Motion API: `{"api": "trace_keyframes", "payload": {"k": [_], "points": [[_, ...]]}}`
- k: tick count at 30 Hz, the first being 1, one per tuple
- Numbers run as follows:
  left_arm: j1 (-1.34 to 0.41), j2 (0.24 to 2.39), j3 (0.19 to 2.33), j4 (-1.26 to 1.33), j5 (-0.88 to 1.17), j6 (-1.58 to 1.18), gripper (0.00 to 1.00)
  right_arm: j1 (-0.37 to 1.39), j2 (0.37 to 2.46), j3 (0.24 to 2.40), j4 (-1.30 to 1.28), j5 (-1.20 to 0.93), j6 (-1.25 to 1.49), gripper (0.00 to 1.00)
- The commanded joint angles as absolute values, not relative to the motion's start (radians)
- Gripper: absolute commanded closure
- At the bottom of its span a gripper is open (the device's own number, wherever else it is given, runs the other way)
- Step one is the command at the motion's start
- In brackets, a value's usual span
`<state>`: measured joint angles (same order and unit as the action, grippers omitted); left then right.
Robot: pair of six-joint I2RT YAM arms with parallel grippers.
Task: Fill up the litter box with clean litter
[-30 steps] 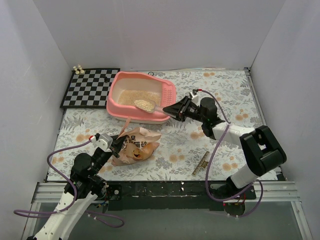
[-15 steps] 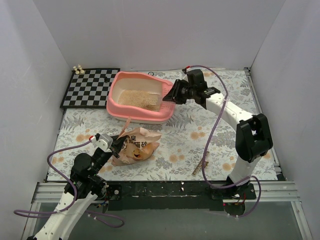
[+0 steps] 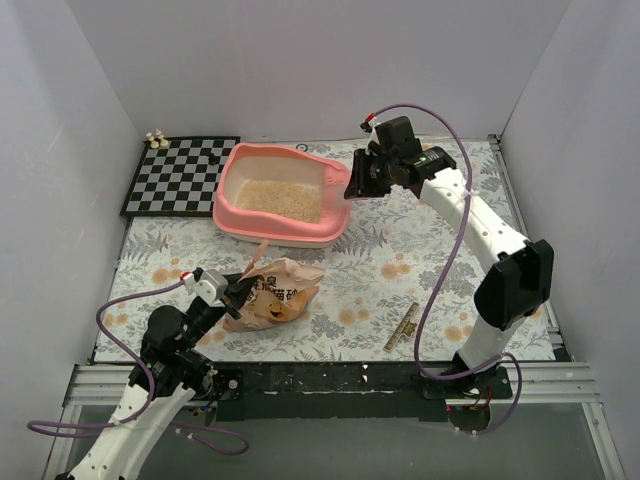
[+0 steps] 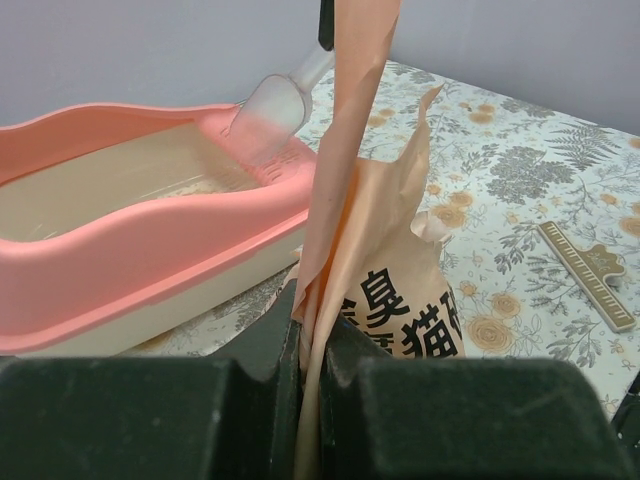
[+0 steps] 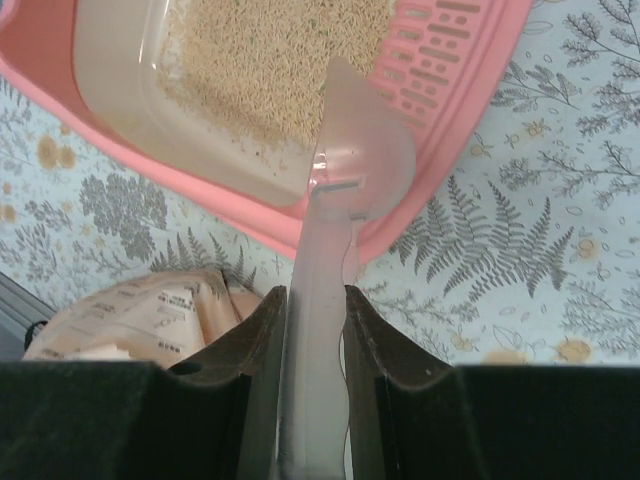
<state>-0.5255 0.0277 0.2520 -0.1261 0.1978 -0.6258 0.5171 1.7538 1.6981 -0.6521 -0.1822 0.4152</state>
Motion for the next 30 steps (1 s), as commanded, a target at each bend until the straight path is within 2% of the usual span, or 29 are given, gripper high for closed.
{"api": "trace_keyframes", "payload": {"k": [1,5,9,15,23,30], "points": [[-0.520,0.041,0.287,0.086,0.305,-0.649,1.00,0.543,1.614,1.756,-0.796,-0.141,0.316,0.99],[-0.520,0.086,0.294,0.094,0.399,-0.653,1.00,0.548,1.470,1.682,-0.816,-0.239,0.290,0.99],[-0.520,0.118,0.313,0.081,0.485,-0.660,1.00,0.548,1.303,1.493,-0.787,-0.386,0.287,0.99],[-0.520,0.167,0.402,-0.101,0.514,-0.653,1.00,0.548,1.138,1.361,-0.818,-0.503,0.276,0.99],[-0.520,0.210,0.456,-0.181,0.525,-0.658,1.00,0.557,1.111,1.351,-0.828,-0.620,0.262,0.99],[-0.520,0.271,0.460,-0.184,0.506,-0.637,1.00,0.603,1.112,1.353,-0.825,-0.637,0.262,0.99]]}}
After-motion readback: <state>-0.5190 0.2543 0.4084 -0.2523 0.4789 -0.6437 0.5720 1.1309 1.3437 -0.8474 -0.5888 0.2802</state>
